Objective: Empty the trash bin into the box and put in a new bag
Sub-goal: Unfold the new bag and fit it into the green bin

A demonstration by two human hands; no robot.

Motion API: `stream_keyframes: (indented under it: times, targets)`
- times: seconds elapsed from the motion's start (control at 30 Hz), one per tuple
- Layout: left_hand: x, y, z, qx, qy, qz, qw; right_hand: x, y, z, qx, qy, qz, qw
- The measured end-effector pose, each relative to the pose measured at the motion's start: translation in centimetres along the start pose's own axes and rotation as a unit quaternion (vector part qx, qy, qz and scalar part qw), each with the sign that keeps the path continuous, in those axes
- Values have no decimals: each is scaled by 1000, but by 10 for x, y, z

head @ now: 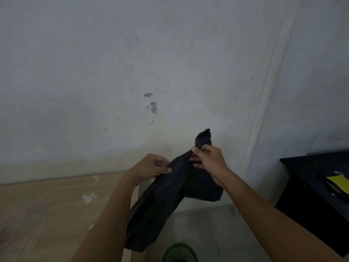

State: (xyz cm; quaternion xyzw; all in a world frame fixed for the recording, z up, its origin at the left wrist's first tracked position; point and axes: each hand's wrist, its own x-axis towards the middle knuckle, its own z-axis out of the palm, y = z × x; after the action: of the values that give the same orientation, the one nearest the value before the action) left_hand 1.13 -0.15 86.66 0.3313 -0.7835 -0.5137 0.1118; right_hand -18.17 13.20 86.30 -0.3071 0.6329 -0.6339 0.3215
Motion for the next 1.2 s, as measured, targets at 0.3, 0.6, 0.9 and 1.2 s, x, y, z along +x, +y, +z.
stream_keyframes:
  times: [0.3, 0.6, 0.9, 1.2]
  targets:
    - [9, -2, 13, 41, 60, 79, 994, 1, 11, -10, -133, 207, -95, 965]
    - [12, 14, 13, 63, 78, 138, 985, 6, 18, 0, -459, -87, -211, 858]
    - [11, -33, -6, 201, 39, 37, 978, 7, 22, -17, -392, -68, -148, 906]
    - [6, -72, 12, 200, 169, 8, 965, 4, 63, -37, -528, -135, 25, 838]
